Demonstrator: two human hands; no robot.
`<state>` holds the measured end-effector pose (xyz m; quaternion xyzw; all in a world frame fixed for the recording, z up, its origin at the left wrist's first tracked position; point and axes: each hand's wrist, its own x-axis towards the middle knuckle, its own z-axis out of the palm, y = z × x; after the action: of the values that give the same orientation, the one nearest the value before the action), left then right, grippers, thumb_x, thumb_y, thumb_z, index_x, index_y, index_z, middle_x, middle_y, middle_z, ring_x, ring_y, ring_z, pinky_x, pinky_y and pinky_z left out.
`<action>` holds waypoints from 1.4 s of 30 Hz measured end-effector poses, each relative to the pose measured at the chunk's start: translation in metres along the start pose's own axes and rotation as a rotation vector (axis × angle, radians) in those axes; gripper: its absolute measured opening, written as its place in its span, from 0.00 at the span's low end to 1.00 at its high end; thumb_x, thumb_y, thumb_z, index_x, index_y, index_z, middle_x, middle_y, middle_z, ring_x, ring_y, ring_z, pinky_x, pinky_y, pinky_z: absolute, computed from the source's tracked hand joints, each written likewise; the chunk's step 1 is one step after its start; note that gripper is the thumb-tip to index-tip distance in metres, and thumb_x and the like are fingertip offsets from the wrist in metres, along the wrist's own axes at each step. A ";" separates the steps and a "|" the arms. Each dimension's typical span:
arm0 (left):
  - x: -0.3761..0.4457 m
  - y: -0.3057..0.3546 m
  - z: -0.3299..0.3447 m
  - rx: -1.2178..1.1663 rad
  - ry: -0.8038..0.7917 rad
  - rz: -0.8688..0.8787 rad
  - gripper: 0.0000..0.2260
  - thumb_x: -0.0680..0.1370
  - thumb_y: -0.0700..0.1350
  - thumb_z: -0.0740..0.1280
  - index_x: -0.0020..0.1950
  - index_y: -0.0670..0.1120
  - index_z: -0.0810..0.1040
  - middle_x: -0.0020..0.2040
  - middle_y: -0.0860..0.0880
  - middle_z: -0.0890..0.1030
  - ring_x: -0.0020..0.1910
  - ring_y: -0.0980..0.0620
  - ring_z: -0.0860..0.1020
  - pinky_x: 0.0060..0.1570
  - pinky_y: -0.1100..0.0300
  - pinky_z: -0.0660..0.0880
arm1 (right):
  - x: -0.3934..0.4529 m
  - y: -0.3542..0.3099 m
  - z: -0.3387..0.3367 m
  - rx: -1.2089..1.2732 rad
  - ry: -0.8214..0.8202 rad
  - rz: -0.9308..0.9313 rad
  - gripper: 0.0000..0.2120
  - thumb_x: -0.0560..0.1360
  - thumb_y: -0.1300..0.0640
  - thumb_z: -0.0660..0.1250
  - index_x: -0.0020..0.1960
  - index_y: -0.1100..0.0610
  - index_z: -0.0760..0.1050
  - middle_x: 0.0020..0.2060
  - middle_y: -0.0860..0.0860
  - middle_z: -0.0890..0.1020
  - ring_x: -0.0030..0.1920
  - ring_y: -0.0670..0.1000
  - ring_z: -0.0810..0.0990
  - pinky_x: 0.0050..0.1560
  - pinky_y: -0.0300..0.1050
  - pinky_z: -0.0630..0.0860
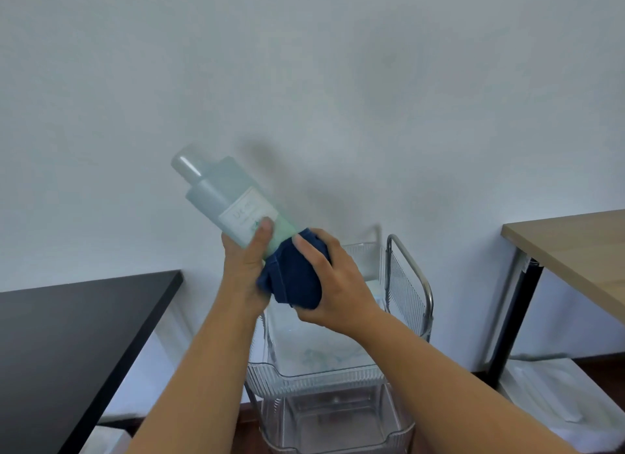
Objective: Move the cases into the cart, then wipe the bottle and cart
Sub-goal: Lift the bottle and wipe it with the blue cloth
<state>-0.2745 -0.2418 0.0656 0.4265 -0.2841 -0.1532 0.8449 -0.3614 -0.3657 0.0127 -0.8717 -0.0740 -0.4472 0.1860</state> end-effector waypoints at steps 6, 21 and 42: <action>-0.011 -0.018 -0.012 0.180 0.250 -0.020 0.23 0.63 0.43 0.79 0.56 0.45 0.78 0.48 0.45 0.83 0.48 0.42 0.83 0.43 0.46 0.82 | -0.022 0.006 0.009 -0.084 -0.105 0.066 0.52 0.59 0.50 0.77 0.76 0.48 0.52 0.71 0.55 0.63 0.60 0.58 0.74 0.55 0.55 0.76; -0.011 0.001 -0.013 0.103 -0.071 -0.065 0.28 0.65 0.53 0.78 0.62 0.46 0.77 0.52 0.45 0.81 0.49 0.45 0.80 0.47 0.50 0.78 | -0.005 -0.005 -0.002 0.297 -0.162 0.322 0.62 0.58 0.48 0.80 0.73 0.31 0.36 0.67 0.45 0.68 0.64 0.46 0.70 0.58 0.46 0.75; -0.007 0.004 -0.019 0.472 0.177 -0.203 0.26 0.63 0.60 0.74 0.59 0.55 0.78 0.50 0.51 0.85 0.46 0.50 0.84 0.31 0.60 0.78 | -0.022 0.000 0.012 -0.070 -0.190 -0.018 0.50 0.61 0.48 0.81 0.74 0.49 0.55 0.74 0.63 0.59 0.64 0.63 0.73 0.47 0.59 0.81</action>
<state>-0.2684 -0.2239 0.0578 0.6497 -0.1930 -0.1287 0.7240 -0.3652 -0.3608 -0.0112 -0.9155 -0.0835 -0.3664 0.1437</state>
